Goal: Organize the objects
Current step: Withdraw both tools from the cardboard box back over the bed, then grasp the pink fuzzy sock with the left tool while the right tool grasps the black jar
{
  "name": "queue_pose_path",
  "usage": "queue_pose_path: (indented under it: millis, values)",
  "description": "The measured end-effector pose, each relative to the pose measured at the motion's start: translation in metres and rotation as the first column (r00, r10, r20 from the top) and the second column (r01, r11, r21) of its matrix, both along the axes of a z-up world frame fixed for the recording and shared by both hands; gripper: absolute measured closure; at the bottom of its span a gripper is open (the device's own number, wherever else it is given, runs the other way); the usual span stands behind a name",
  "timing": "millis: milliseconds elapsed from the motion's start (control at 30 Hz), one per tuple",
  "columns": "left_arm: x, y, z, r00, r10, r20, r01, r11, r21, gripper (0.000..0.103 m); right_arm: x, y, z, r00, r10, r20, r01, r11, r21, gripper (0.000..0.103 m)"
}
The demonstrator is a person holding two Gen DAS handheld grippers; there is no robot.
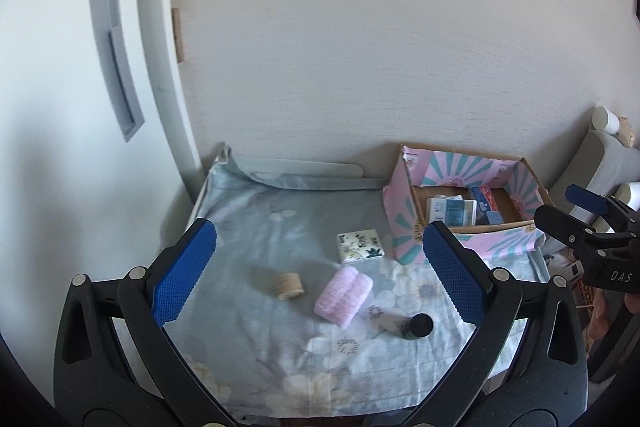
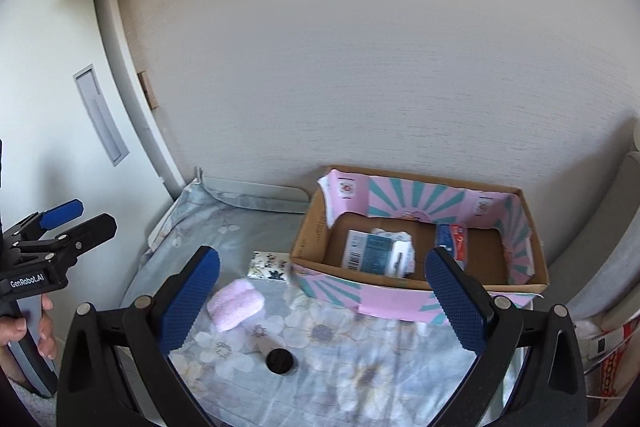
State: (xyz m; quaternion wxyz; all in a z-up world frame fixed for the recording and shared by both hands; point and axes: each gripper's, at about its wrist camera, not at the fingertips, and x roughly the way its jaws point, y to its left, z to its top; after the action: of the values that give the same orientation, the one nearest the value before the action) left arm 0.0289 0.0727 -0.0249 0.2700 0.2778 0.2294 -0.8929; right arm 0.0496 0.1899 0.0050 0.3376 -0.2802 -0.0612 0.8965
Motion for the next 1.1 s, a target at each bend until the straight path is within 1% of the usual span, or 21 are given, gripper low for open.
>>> queue_pose_path:
  millis: [133, 333, 533, 633, 700, 733, 767, 833, 933, 1000, 1067, 1100]
  values:
    - [0.008, -0.010, -0.005, 1.000, -0.002, 0.001, 0.002, 1.000, 0.010, 0.000, -0.013, -0.006, -0.007, 1.000, 0.028, 0.007, -0.028, 1.000, 0.000, 0.001]
    - [0.008, -0.015, -0.022, 0.999, -0.049, 0.008, 0.048, 0.998, 0.037, 0.000, -0.026, -0.010, -0.022, 0.999, 0.043, 0.025, -0.042, 0.999, -0.010, 0.001]
    - [-0.003, -0.019, -0.051, 0.992, -0.125, 0.026, 0.122, 0.989, 0.083, 0.000, -0.037, -0.008, -0.048, 0.997, 0.031, 0.067, -0.030, 0.999, -0.017, 0.001]
    - [-0.013, -0.015, -0.069, 0.982, -0.183, 0.046, 0.178, 0.980, 0.089, 0.000, -0.041, -0.005, -0.067, 0.995, 0.016, 0.098, -0.014, 1.000, -0.022, 0.001]
    - [-0.023, -0.010, -0.083, 0.970, -0.235, 0.059, 0.229, 0.969, 0.089, 0.000, -0.042, -0.001, -0.083, 0.993, 0.002, 0.119, 0.001, 1.000, -0.020, 0.001]
    - [-0.028, -0.007, -0.089, 0.964, -0.257, 0.063, 0.251, 0.964, 0.086, 0.003, -0.042, 0.001, -0.090, 0.992, -0.005, 0.129, 0.008, 1.000, -0.025, 0.001]
    - [-0.033, -0.004, -0.095, 0.959, -0.275, 0.069, 0.269, 0.960, 0.078, 0.005, -0.042, 0.003, -0.101, 0.990, -0.011, 0.137, 0.015, 0.999, -0.031, 0.003]
    - [-0.046, -0.001, -0.111, 0.944, -0.316, 0.099, 0.309, 0.948, 0.076, 0.005, -0.040, 0.010, -0.116, 0.988, -0.038, 0.147, 0.043, 0.999, -0.030, 0.003]
    - [-0.062, 0.005, -0.129, 0.922, -0.374, 0.104, 0.368, 0.927, 0.072, 0.006, -0.034, 0.022, -0.138, 0.986, -0.057, 0.154, 0.065, 0.997, -0.044, 0.004]
    - [-0.070, 0.010, -0.137, 0.908, -0.404, 0.110, 0.401, 0.915, 0.054, 0.006, -0.029, 0.026, -0.153, 0.984, -0.064, 0.163, 0.070, 0.997, -0.031, 0.007]
    - [-0.079, 0.015, -0.145, 0.893, -0.434, 0.122, 0.432, 0.901, 0.041, 0.006, -0.026, 0.028, -0.163, 0.983, -0.064, 0.171, 0.068, 0.998, -0.018, 0.016]
    - [-0.084, 0.018, -0.150, 0.884, -0.451, 0.124, 0.450, 0.892, 0.040, 0.009, -0.024, 0.030, -0.169, 0.982, -0.064, 0.176, 0.068, 0.998, -0.015, 0.019]
